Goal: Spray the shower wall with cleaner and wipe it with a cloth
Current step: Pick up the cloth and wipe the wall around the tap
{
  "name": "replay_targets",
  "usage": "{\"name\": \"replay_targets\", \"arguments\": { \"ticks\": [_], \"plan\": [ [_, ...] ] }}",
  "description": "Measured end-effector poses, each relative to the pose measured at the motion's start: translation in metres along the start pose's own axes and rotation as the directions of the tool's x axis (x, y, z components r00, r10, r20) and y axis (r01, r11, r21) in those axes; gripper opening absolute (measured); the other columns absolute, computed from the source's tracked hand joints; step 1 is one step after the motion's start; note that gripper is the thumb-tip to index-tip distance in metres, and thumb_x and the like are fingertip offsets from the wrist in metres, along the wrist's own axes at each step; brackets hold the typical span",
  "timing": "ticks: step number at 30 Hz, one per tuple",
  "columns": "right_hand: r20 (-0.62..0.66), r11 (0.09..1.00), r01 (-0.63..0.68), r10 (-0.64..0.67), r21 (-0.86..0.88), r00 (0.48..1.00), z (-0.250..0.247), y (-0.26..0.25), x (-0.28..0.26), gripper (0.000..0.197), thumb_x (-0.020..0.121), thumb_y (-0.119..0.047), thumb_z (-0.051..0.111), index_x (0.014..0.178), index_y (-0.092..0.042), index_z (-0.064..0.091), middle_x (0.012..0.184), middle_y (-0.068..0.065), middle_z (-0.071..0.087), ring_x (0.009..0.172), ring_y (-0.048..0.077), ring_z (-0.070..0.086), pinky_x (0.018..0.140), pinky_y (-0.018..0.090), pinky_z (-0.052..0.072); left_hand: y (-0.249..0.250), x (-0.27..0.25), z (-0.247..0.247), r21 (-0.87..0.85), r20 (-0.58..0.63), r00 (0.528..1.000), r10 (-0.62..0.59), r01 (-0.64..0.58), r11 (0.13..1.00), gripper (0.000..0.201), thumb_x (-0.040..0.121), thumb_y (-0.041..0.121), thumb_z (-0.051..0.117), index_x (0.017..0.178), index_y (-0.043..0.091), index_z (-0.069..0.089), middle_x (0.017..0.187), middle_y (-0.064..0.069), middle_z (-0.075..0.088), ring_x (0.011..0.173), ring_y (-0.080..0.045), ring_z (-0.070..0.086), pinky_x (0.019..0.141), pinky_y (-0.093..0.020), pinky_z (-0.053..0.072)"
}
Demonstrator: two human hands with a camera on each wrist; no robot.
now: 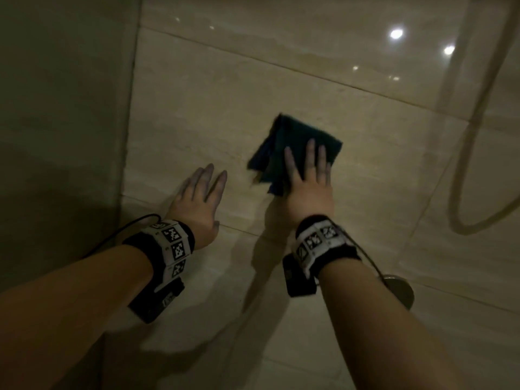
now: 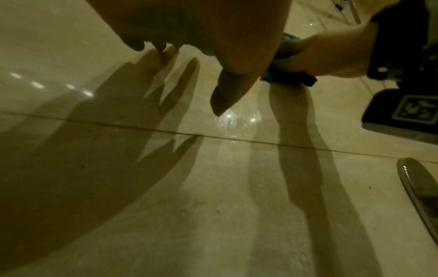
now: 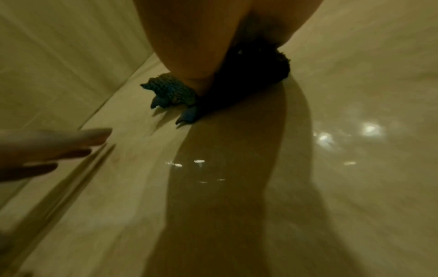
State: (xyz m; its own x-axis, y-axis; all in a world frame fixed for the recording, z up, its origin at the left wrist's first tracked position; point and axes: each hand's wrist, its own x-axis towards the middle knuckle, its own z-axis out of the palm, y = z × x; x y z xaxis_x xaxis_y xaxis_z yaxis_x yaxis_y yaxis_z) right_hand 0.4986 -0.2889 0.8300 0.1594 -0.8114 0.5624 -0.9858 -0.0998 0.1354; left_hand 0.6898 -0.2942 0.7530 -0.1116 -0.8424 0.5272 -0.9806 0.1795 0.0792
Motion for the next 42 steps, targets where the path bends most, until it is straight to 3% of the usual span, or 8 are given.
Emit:
{"name": "replay_targets", "arguments": {
  "ticks": [4,7,10,16,21,28,37,42],
  "plan": [
    [-0.033,1.0,0.026,-0.026,-0.007,0.999,0.004,-0.012,0.004,0.071,0.099,-0.026,0.035,0.148,-0.032,-0.017,0.149,0.005,-0.038,0.143,0.028,-0.028,0.116,0.038,-0.016,-0.017,0.001,0.002,-0.016,-0.032,0.998,-0.053,0.053,0.998,0.095,0.088,0.035,0.053,0.148,0.017,-0.018,0.157,-0.009,-0.021,0.147,-0.028,-0.011,0.121,-0.038,-0.002],
    [0.1,0.975,0.204,-0.196,-0.082,0.976,0.035,-0.022,-0.021,0.072,0.099,-0.026,0.035,0.148,-0.032,-0.018,0.138,0.002,-0.044,0.143,0.027,-0.028,0.111,0.038,-0.021,-0.029,-0.001,0.003,-0.055,-0.037,0.997,-0.075,0.073,0.996,0.095,0.087,0.031,0.055,0.149,0.014,-0.014,0.158,-0.009,-0.017,0.147,-0.028,-0.008,0.12,-0.038,-0.001],
    [0.204,0.96,0.266,-0.245,-0.083,0.948,0.056,-0.03,-0.035,0.072,0.099,-0.027,0.034,0.147,-0.032,-0.02,0.135,0.0,-0.046,0.135,0.02,-0.038,0.108,0.038,-0.025,-0.036,-0.001,0.003,-0.042,0.016,0.993,-0.116,0.117,0.992,0.09,0.09,0.029,0.05,0.149,0.011,-0.016,0.158,-0.008,-0.019,0.148,-0.026,-0.008,0.121,-0.036,0.0],
    [0.121,0.976,0.211,-0.203,-0.059,0.972,0.031,-0.052,-0.008,0.069,0.1,-0.026,0.032,0.148,-0.034,-0.016,0.149,-0.001,-0.038,0.143,0.023,-0.027,0.112,0.036,-0.02,-0.047,-0.005,0.005,-0.01,0.078,0.983,-0.167,0.168,0.986,0.085,0.093,0.025,0.046,0.149,0.007,-0.015,0.157,-0.009,-0.023,0.147,-0.026,-0.01,0.122,-0.036,0.0],
    [0.005,0.987,0.162,-0.162,-0.012,0.987,0.01,-0.082,0.027,0.071,0.099,-0.026,0.035,0.148,-0.033,-0.016,0.153,0.006,-0.034,0.142,0.026,-0.03,0.111,0.038,-0.022,-0.056,-0.004,-0.001,0.08,0.183,0.955,-0.232,0.22,0.972,0.084,0.096,0.033,0.041,0.147,0.008,-0.021,0.155,-0.008,-0.029,0.147,-0.024,-0.014,0.121,-0.035,-0.001],
    [0.155,0.903,0.407,-0.386,-0.138,0.909,0.039,-0.092,0.009,0.07,0.099,-0.034,0.037,0.149,-0.032,-0.012,0.152,0.002,-0.035,0.144,0.025,-0.027,0.11,0.038,-0.022,-0.068,-0.007,-0.01,0.052,0.242,0.935,-0.261,0.256,0.965,0.086,0.096,0.034,0.044,0.148,0.007,-0.019,0.156,-0.008,-0.026,0.147,-0.024,-0.013,0.12,-0.035,0.0],
    [0.057,0.944,0.305,-0.3,-0.123,0.952,0.003,-0.101,0.044,0.072,0.099,-0.031,0.037,0.149,-0.029,-0.015,0.152,0.004,-0.035,0.143,0.024,-0.029,0.115,0.039,-0.018,-0.061,0.007,-0.017,0.022,0.159,0.966,-0.205,0.204,0.979,0.088,0.095,0.035,0.044,0.147,0.011,-0.023,0.153,-0.008,-0.034,0.144,-0.027,-0.024,0.119,-0.036,-0.009],
    [0.084,0.903,0.379,-0.369,-0.203,0.926,0.015,-0.088,0.034,0.071,0.099,-0.037,0.035,0.15,-0.029,-0.014,0.15,0.004,-0.037,0.144,0.025,-0.027,0.114,0.038,-0.018,-0.058,0.017,-0.026,0.049,0.15,0.964,-0.22,0.215,0.975,0.091,0.093,0.036,0.047,0.148,0.008,-0.02,0.153,-0.01,-0.032,0.145,-0.028,-0.021,0.12,-0.037,-0.005]
  ]
}}
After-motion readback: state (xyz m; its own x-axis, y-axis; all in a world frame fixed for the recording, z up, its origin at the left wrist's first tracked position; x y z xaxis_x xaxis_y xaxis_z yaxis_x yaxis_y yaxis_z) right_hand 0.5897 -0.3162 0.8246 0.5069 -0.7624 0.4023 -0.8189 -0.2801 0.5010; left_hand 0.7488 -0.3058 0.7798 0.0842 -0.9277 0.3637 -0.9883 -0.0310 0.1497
